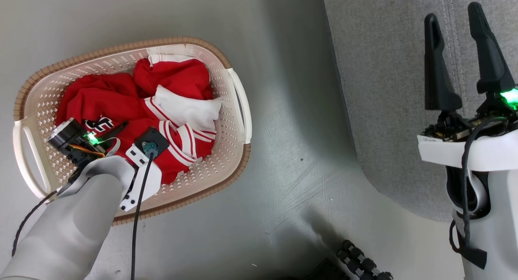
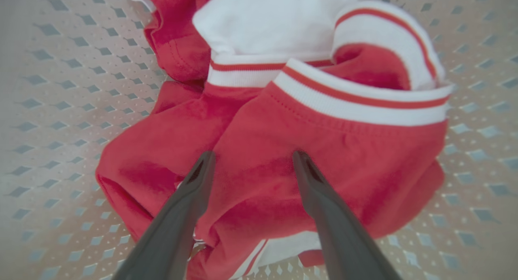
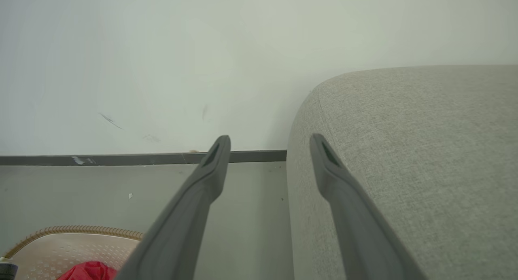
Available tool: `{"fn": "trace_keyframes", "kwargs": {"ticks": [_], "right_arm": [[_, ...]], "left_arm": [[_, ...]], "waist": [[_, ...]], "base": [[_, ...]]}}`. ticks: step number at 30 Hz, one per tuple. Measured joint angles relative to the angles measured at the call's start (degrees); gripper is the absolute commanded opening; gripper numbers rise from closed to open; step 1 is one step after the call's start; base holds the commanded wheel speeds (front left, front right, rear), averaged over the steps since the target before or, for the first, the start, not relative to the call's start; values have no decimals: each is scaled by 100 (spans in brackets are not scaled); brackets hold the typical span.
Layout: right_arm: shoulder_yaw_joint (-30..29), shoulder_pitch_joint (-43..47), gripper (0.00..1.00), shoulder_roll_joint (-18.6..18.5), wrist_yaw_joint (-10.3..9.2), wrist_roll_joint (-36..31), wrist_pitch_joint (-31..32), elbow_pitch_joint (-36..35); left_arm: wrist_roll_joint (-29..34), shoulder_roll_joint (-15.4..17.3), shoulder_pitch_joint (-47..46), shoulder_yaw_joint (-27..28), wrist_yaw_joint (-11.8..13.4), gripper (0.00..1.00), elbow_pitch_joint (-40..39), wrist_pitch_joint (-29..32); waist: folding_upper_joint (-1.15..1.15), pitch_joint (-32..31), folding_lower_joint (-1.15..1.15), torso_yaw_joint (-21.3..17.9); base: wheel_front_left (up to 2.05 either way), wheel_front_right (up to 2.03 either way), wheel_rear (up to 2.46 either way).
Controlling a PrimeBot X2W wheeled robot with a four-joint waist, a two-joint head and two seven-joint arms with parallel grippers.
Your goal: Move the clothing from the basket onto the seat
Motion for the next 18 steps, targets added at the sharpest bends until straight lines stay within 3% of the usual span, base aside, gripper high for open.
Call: {"fn": "trace_keyframes", "kwargs": {"ticks": [12,13,15,16,18], "right_arm": [[70,-112,100,0,0,54,0,14],[73,-121,100,0,-1,56,0,19],[81,-230,100,-1,0,62,0,31],[88,-252,100,-1,0,69,0,33],[97,-298,100,-1,0,108,0,52]], "left_arm": [[146,-78,-259,-82,185,97,337,156],[174,-83,-281,-110,201,77,374,158],[264,-108,-358,-144,240,9,475,248],[285,-115,-361,-147,250,0,500,260],[285,-144,-361,-155,253,0,543,260]], "waist": [[0,224,0,-27],[0,237,0,-27],[0,269,0,-28],[0,276,0,-28],[0,282,0,-29]], "base": [[0,0,0],[0,0,0],[0,0,0],[0,0,0],[0,0,0]]}}
